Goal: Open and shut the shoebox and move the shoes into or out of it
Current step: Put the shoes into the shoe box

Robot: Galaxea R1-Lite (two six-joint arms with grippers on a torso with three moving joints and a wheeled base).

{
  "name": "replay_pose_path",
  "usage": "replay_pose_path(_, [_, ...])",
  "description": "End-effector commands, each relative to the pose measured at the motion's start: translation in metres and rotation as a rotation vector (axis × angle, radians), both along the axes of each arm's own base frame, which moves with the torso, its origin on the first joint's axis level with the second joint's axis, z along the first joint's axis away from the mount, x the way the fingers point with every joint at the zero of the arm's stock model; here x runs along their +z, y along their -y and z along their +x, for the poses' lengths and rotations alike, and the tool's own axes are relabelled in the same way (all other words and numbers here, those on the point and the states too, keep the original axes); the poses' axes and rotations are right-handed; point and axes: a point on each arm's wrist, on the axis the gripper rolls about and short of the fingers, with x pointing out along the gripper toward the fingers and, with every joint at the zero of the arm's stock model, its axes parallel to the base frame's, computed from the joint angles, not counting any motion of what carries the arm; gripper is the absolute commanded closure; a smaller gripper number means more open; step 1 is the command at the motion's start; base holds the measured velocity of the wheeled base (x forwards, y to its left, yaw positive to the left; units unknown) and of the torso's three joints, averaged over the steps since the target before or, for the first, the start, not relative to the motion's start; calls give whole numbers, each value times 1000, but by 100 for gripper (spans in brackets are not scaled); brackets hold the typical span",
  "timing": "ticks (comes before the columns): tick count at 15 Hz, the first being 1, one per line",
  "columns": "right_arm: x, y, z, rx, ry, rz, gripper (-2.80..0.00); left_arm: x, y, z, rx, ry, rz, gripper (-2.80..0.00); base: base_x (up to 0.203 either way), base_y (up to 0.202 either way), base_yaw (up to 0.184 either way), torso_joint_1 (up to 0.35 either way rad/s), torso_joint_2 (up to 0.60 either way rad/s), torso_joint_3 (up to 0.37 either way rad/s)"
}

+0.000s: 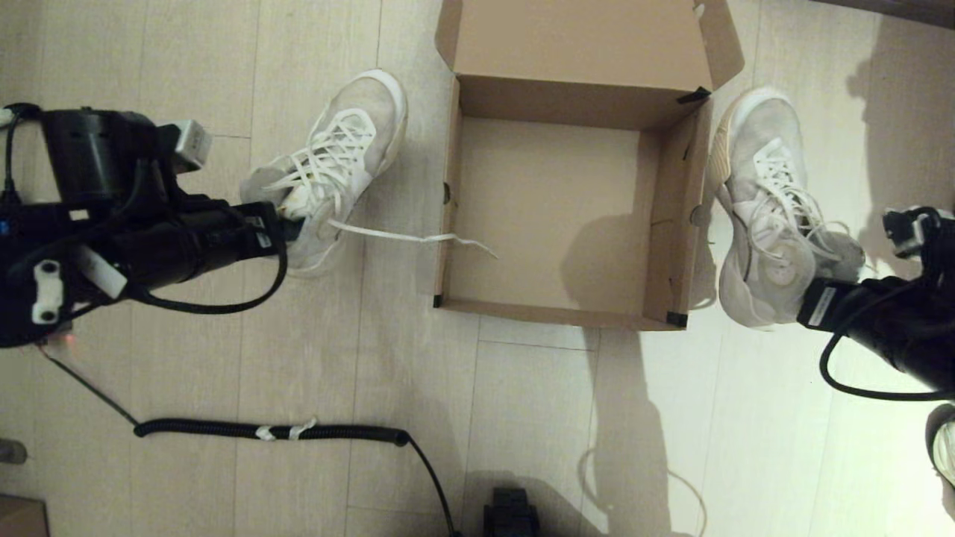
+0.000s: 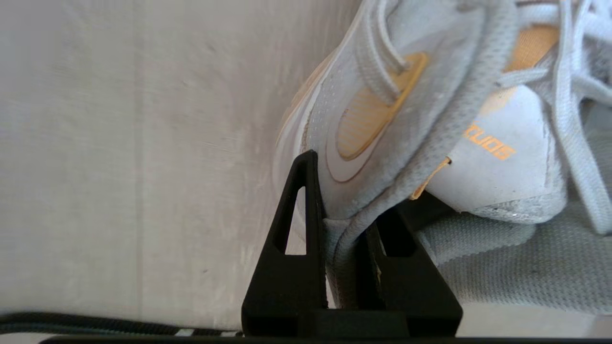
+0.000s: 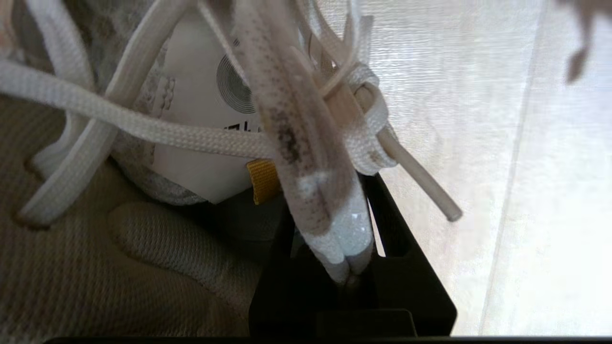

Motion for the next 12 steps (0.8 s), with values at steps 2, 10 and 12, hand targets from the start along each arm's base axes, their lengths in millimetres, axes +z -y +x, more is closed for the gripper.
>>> replay_pose_path(2, [36, 1, -36, -8, 59, 16, 0, 36, -6, -34, 24, 99, -21, 0, 0, 0, 0, 0, 0, 0])
replay_pose_path(10, [69, -1, -60, -24, 74, 91, 0, 67, 8, -76, 13, 111, -126, 0, 0, 0, 0, 0, 0, 0])
replay_pose_path(12, [67, -12, -57, 33, 63, 98, 0, 68, 21, -77, -40, 111, -156, 0, 0, 0, 0, 0, 0, 0])
